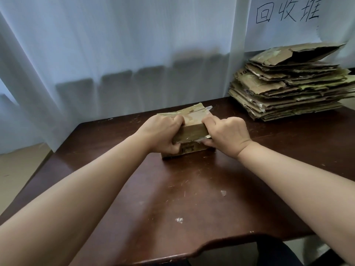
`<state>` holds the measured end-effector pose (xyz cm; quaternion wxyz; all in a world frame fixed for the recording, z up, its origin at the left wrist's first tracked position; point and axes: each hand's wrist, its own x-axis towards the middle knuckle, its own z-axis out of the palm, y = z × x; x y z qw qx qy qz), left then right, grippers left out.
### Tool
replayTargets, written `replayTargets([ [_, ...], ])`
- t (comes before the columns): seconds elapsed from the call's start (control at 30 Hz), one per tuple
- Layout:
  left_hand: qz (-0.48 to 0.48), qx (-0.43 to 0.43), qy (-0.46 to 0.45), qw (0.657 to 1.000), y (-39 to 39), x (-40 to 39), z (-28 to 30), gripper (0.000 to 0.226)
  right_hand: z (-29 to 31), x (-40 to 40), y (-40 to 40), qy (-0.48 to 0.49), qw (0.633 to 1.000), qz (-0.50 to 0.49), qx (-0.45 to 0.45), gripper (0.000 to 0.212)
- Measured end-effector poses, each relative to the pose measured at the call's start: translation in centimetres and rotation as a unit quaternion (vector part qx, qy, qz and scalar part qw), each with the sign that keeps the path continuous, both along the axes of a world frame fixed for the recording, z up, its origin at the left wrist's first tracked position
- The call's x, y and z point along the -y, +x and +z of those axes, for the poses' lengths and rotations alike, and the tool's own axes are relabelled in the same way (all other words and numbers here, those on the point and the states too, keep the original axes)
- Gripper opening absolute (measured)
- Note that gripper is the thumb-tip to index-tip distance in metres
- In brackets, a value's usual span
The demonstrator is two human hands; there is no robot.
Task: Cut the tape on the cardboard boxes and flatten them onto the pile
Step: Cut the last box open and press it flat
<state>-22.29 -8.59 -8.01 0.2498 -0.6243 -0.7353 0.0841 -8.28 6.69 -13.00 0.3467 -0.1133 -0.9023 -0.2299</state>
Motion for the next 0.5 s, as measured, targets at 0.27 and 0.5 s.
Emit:
replayTargets([
  [0.27,-0.007,0.055,-0.037,0.998,0.9,0.2,1.5,0.059,1.7,0.3,0.3,0.004,0.998,0.058,0.034,0.059],
  [0.5,-0.003,0.104,-0.031,0.994,0.8,0.8,2.4,0.061,1.1,1.8,0.1,-0.050,0.999,-0.012,-0.004,0.070],
])
